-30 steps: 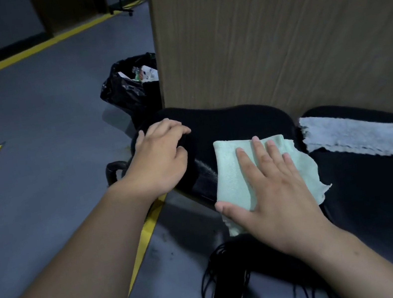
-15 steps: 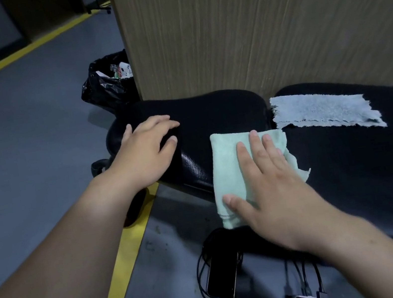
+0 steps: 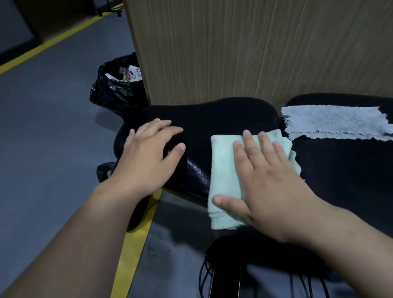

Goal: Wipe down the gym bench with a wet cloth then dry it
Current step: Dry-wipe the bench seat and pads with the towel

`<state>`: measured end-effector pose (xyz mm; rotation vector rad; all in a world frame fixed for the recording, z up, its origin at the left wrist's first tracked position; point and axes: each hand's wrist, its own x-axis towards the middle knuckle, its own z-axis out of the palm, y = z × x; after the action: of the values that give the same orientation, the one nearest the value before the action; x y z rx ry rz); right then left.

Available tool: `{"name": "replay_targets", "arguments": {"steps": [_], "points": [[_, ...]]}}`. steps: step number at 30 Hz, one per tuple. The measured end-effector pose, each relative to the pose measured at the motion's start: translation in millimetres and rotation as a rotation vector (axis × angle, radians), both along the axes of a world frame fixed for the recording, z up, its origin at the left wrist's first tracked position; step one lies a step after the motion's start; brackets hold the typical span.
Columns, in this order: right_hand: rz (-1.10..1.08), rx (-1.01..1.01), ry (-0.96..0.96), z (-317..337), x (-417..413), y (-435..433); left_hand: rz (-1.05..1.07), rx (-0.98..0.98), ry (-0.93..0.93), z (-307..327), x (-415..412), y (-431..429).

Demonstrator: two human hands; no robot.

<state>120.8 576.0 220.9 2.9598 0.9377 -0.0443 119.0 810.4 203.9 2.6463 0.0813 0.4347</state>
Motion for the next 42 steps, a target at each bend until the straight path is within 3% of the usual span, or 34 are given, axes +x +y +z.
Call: {"name": "replay_targets", "arguments": {"steps": [8,18,25,34,39,42], "points": [[-0.046,0.106,0.086,7.0,43.7,27.9,0.011,-0.006,0.026,2.5,-1.6,0.0],[-0.062,0.116,0.027,-6.3,-32.3,-23.6,0.01,-0.008,0.042,4.8,-1.6,-2.5],[-0.104,0.16,0.117,4.0,21.5,1.0,0.033,-0.021,0.044,6.9,0.8,-4.9],[-0.067,0.061,0.166,17.2,116.4,58.4,0.155,-0.074,0.046,18.3,12.1,-10.6],[-0.008,0.086,0.176,16.2,109.7,64.0,0.196,-0.106,0.013,18.7,11.9,5.7],[0.026,0.105,0.178,11.8,83.2,74.1,0.089,-0.178,-0.083,17.6,8.9,6.9]]}}
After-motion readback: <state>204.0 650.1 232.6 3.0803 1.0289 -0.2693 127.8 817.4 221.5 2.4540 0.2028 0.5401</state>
